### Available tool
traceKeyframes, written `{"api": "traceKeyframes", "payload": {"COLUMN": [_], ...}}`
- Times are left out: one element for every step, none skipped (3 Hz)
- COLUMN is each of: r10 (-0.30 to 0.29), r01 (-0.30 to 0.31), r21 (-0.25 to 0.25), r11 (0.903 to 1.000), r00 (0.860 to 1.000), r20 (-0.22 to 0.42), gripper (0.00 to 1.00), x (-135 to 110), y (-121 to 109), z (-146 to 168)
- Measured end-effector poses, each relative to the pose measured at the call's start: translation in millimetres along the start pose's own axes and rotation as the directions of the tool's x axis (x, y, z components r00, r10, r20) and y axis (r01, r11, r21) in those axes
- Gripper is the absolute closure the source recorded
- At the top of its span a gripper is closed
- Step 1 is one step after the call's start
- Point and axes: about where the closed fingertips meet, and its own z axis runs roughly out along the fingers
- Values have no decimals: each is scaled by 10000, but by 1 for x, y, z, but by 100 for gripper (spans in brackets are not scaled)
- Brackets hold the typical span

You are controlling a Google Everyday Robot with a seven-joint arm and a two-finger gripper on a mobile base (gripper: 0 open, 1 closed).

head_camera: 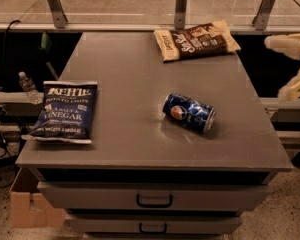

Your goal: Knock pepsi can over

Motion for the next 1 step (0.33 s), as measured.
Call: {"api": "traceKeyframes", "payload": {"r10": [-94], "r01": [94], "r21": [97], "r11": [9999], "r00": [10000], "r20": [21], "gripper": [0], "x": [-4], "y": [-3], "z": [-1]}}
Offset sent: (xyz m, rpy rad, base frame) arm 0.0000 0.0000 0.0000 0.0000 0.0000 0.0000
